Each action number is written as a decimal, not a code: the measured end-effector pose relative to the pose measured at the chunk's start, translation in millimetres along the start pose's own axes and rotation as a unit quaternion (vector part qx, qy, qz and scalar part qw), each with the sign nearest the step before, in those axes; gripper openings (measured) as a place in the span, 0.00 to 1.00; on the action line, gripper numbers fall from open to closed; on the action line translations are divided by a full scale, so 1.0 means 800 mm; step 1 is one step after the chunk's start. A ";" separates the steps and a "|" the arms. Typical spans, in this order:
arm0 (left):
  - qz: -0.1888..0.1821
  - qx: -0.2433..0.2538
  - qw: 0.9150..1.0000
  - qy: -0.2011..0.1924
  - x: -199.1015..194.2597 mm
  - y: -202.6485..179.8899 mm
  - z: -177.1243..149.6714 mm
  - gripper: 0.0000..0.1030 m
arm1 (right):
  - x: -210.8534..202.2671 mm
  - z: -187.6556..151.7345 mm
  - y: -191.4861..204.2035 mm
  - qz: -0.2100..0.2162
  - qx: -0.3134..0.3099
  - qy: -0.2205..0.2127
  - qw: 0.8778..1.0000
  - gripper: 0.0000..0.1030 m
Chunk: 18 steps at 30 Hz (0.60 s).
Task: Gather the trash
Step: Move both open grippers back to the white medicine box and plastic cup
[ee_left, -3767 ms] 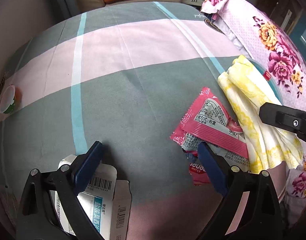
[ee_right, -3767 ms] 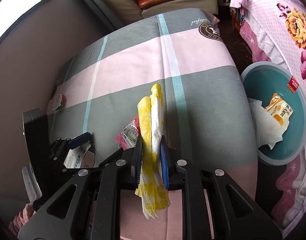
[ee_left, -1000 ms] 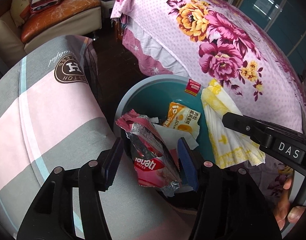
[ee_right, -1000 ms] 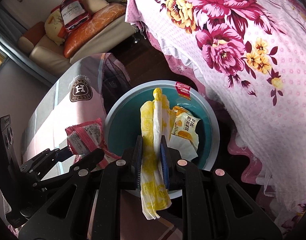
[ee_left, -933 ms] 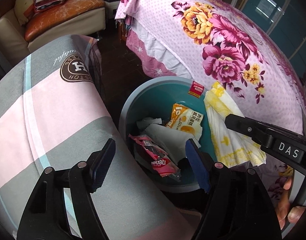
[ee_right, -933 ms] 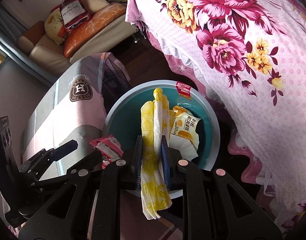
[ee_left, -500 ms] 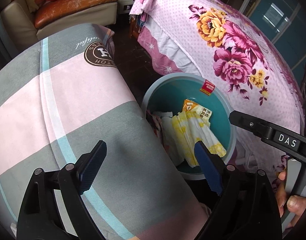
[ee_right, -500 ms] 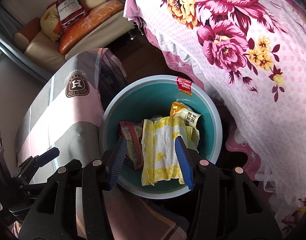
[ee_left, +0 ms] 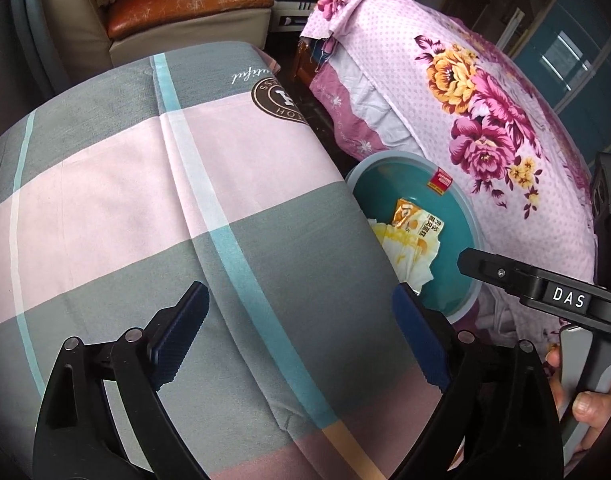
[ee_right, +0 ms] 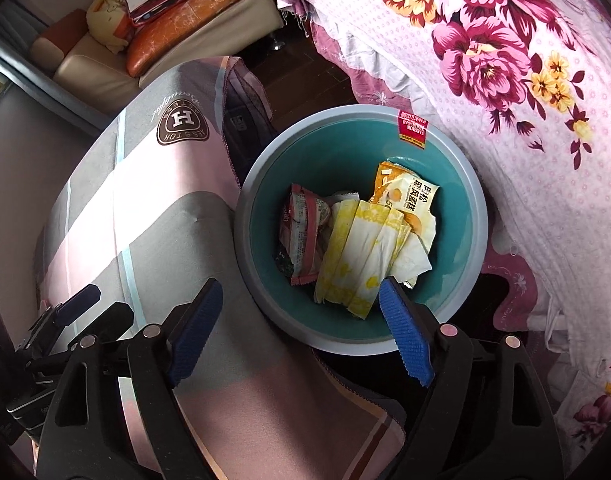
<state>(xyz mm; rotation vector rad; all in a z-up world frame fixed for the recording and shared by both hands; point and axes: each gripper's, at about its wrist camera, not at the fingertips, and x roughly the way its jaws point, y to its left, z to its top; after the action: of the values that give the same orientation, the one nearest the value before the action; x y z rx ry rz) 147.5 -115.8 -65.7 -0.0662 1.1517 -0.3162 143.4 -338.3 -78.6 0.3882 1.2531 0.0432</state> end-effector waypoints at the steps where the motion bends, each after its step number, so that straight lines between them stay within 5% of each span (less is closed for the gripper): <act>1: 0.001 -0.003 1.000 -0.002 -0.005 0.005 -0.004 0.90 | -0.001 -0.003 0.006 -0.001 -0.004 0.001 1.000 0.74; 18: 0.009 -0.052 0.998 -0.046 -0.088 0.093 -0.060 0.92 | -0.028 -0.052 0.120 0.009 -0.075 0.000 0.997 0.77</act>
<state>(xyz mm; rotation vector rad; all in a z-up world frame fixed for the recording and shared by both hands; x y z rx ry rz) 94.0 -19.8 -38.4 -0.1596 1.0760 -0.2345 114.8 -243.1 -38.7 0.2698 1.2381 0.1521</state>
